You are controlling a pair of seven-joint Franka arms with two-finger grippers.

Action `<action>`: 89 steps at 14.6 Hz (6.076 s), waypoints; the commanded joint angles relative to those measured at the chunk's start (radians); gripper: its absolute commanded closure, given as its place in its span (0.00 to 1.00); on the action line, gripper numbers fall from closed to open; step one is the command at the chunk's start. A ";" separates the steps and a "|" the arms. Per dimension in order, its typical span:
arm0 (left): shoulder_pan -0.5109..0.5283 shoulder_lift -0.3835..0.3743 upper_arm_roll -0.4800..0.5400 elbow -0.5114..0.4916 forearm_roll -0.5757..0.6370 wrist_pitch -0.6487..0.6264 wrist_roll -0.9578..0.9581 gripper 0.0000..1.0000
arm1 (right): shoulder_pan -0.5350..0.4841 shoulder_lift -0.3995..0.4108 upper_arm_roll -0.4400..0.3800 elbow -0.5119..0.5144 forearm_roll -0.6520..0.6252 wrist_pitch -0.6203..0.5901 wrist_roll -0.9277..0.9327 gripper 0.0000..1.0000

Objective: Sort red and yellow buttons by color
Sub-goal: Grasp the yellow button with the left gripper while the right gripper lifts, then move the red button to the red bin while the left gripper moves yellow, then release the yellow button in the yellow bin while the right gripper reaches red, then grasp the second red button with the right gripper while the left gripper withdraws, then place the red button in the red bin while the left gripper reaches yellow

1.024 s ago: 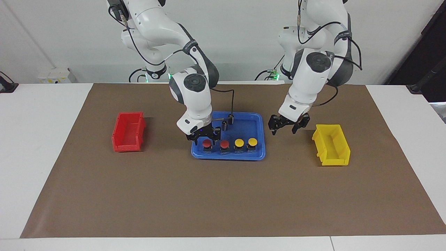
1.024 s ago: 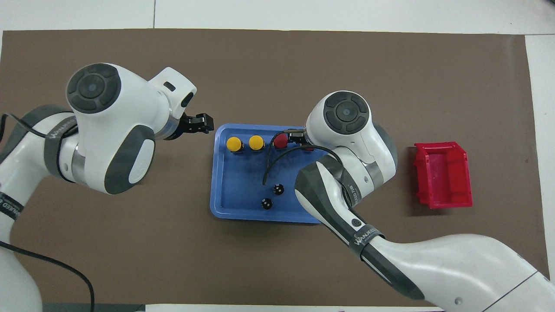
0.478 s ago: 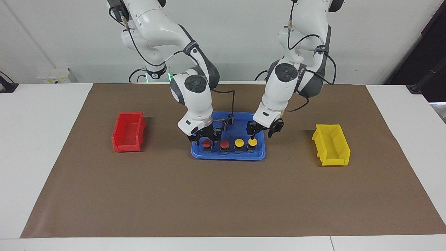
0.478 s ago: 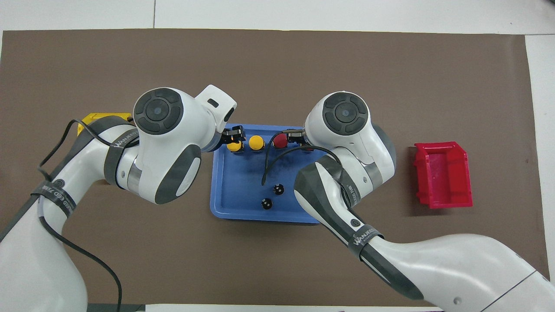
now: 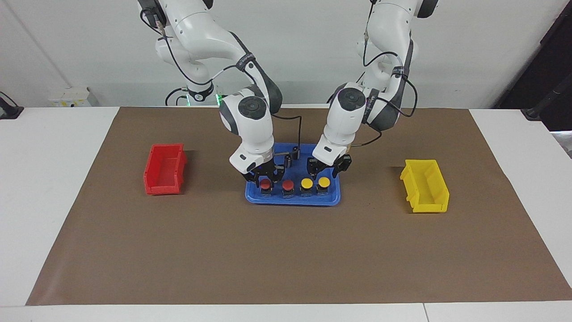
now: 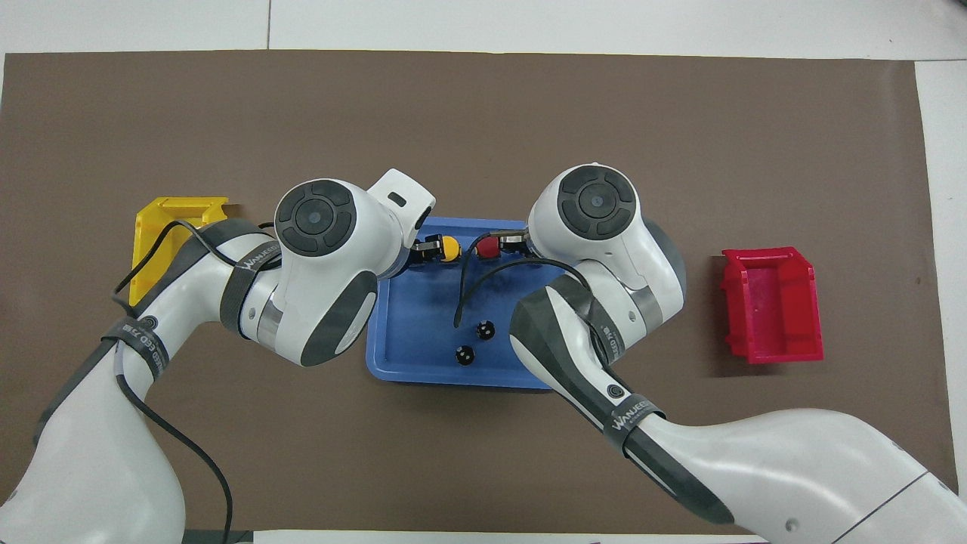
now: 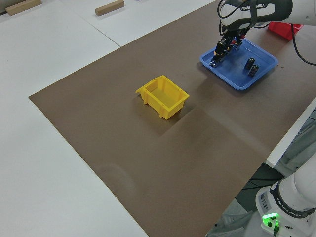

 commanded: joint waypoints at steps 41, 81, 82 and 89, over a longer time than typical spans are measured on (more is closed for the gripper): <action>0.571 -0.214 0.038 -0.221 0.034 -0.101 0.656 0.99 | -0.638 -0.521 -0.004 -0.563 0.236 0.008 -0.919 0.46; 0.542 -0.230 0.001 0.325 0.047 -0.637 0.710 0.00 | 0.090 0.092 0.011 0.158 -0.080 -0.033 0.113 0.77; 0.524 -0.227 0.001 0.317 0.042 -0.620 0.690 0.00 | 0.086 0.097 0.011 0.219 -0.080 -0.096 0.109 0.78; 0.253 -0.112 0.002 0.245 0.053 -0.342 0.226 0.00 | -0.260 -0.205 0.013 0.088 0.047 -0.394 -0.381 0.77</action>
